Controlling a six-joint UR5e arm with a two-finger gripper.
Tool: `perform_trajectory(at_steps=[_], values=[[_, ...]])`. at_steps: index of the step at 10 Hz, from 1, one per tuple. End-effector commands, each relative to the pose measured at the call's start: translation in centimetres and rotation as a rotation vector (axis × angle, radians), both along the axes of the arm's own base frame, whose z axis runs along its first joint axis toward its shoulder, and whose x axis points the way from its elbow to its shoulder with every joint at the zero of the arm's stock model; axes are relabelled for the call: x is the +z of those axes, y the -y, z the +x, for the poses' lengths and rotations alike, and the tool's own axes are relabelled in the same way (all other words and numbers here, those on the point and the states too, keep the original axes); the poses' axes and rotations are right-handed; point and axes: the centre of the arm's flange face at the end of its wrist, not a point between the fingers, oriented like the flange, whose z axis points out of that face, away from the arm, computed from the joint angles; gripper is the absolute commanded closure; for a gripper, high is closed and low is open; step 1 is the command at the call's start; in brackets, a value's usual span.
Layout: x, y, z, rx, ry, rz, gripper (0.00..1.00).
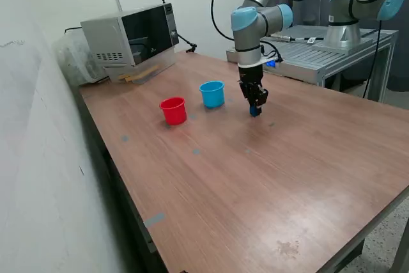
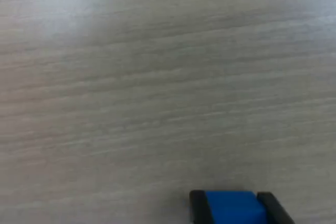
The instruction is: Place red objects in the red bin, and blue objects in the blue bin.
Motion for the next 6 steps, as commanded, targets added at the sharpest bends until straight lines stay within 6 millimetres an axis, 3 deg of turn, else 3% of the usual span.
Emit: perform_trajectory(at_steps=[1, 3, 4, 5, 6], values=[[5.0, -2.4, -1.2, -0.016, -0.083, 0.088, 1.0], [9.1, -4.7, -2.1, -0.019, -0.145, 0.137, 1.0], [10.5, -7.0, -2.7, -0.052, -0.164, 0.175, 1.0], [10.7, -9.9, -2.8, -0.098, -0.165, 0.171, 1.0], [10.7, -10.6, -2.8, -0.11, -0.165, 0.173, 1.0]])
